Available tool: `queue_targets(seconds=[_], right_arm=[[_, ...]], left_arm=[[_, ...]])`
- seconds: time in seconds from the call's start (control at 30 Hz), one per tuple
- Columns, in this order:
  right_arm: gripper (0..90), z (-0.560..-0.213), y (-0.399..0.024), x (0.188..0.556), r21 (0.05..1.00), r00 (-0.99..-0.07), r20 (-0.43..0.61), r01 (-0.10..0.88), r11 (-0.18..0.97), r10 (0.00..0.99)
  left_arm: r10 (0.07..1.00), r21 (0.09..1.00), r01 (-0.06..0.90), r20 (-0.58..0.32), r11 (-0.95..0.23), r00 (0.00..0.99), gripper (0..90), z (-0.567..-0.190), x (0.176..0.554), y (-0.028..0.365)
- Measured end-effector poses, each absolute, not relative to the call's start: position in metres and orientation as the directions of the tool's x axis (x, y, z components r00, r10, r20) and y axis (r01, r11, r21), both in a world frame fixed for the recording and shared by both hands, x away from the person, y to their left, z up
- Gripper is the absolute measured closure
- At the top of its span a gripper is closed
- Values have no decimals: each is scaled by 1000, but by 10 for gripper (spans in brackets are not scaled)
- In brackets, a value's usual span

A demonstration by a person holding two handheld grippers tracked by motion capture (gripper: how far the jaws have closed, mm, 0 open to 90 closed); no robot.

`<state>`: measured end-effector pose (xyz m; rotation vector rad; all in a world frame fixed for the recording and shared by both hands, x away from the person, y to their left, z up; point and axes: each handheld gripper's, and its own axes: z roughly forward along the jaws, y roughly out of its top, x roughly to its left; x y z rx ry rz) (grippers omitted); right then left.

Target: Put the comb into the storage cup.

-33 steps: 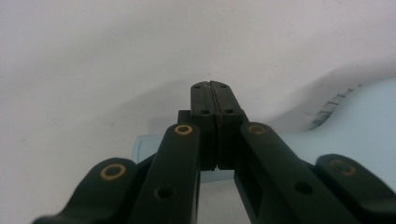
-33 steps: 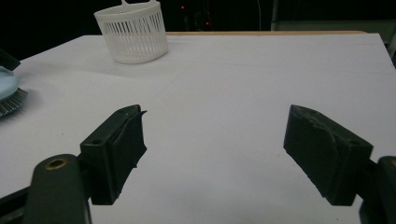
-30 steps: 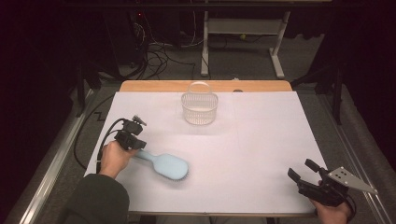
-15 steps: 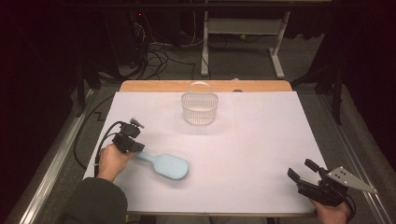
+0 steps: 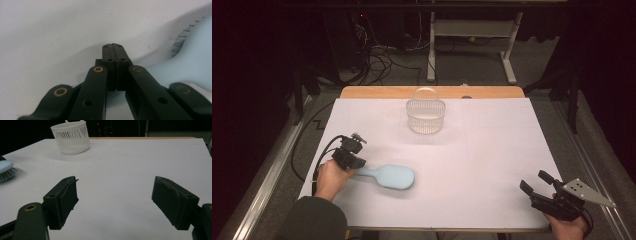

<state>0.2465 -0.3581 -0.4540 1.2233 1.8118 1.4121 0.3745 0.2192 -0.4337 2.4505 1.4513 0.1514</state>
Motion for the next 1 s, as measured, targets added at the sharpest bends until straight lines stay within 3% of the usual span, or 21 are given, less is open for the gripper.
queue_targets(seconds=[1.0], right_arm=[[218,-453,-357,244,947,-450,96,315,57,888]], left_arm=[[855,347,824,-104,-448,508,884,-439,323,217]])
